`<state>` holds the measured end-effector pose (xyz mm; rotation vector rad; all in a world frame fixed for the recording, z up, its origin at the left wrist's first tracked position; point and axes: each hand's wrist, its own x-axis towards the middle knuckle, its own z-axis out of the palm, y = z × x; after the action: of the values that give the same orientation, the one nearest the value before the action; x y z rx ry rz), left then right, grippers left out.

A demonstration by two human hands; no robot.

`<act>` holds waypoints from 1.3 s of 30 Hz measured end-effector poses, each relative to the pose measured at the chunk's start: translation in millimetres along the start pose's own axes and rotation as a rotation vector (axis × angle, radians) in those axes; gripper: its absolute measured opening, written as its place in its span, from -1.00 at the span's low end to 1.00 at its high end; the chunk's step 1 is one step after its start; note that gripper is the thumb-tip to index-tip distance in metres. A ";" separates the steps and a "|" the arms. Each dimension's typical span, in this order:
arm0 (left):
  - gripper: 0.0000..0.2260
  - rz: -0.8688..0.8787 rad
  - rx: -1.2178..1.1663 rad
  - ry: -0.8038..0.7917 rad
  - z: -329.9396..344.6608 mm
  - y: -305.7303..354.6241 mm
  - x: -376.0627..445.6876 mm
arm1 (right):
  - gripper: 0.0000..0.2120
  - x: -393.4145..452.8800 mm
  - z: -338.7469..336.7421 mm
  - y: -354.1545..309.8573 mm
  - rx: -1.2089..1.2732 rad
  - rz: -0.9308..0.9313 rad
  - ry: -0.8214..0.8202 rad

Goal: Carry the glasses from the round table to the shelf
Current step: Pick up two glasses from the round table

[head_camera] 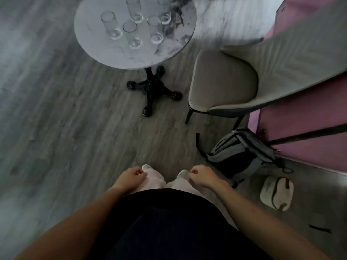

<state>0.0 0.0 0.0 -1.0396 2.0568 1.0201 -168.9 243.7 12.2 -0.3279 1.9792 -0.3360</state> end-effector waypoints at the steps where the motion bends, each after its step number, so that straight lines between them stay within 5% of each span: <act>1: -0.84 0.010 -0.020 0.018 -2.7 2.7 0.7 | -0.77 1.9 -2.5 -1.8 0.009 -0.006 0.003; 14: -0.84 -0.016 -0.093 0.008 -49.2 29.9 55.5 | -0.83 57.8 -41.0 -50.3 -0.051 -0.005 -0.038; 26: -0.85 0.038 -0.082 -0.084 -188.7 62.2 164.9 | -0.77 138.3 -137.8 -176.3 0.001 0.016 0.035; 39: -0.83 0.202 -0.107 0.075 -278.8 117.9 213.9 | -0.82 178.9 -219.2 -277.7 -0.071 -0.056 0.140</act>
<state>-255.7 -267.6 19.8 -0.9500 2.2244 1.2214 -419.3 -60.2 57.3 -0.4154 2.1255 -0.3323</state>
